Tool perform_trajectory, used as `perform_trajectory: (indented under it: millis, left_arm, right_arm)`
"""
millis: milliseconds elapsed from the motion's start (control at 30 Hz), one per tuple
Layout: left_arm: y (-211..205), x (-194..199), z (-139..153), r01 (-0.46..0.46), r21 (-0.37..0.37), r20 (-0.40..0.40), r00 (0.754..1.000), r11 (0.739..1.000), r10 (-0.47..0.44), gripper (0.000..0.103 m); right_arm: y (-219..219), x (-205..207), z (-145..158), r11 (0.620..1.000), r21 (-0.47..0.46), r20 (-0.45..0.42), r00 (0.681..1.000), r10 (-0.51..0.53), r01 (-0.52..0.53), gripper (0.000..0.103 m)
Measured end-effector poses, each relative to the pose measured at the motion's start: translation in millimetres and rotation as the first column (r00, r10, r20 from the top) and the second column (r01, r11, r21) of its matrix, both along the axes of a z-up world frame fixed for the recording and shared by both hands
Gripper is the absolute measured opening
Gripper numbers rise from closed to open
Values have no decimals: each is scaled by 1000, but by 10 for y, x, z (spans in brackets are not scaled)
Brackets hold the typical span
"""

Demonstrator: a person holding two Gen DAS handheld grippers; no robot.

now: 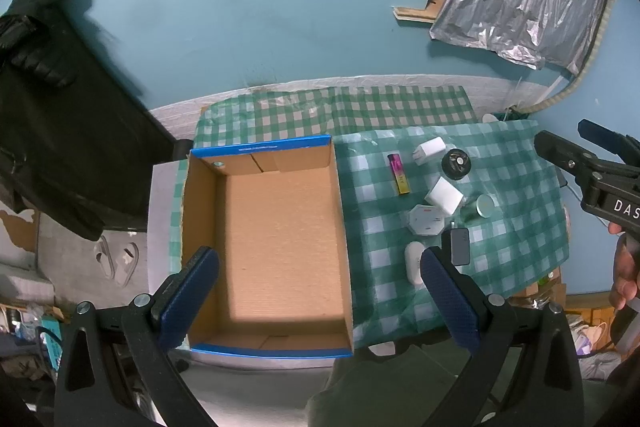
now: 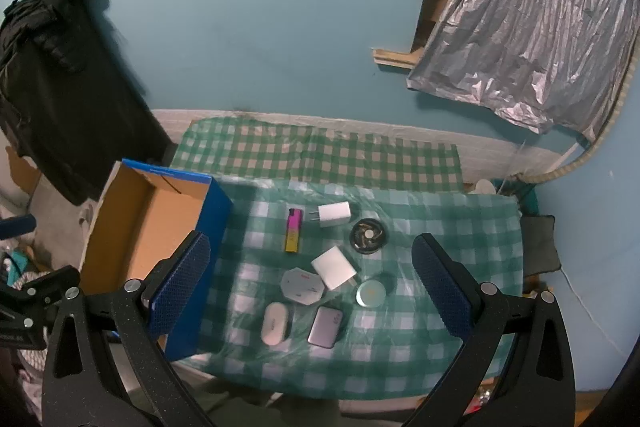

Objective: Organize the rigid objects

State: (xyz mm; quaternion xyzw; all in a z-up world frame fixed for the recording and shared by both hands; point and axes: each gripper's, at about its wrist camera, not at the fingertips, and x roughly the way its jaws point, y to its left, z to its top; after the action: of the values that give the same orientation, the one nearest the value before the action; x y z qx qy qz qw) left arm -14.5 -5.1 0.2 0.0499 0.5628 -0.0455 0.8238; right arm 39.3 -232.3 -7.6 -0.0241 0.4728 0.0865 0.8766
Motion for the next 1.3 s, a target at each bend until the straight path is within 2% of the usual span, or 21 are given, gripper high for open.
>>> perform_trajectory:
  millis: [1300]
  left_arm:
    - [27,15,-2,0,-7,-8,1000,1000,0,101]
  right_arm:
    - [42,-4,-42,1000,-6,-12,1000,22,-22,101]
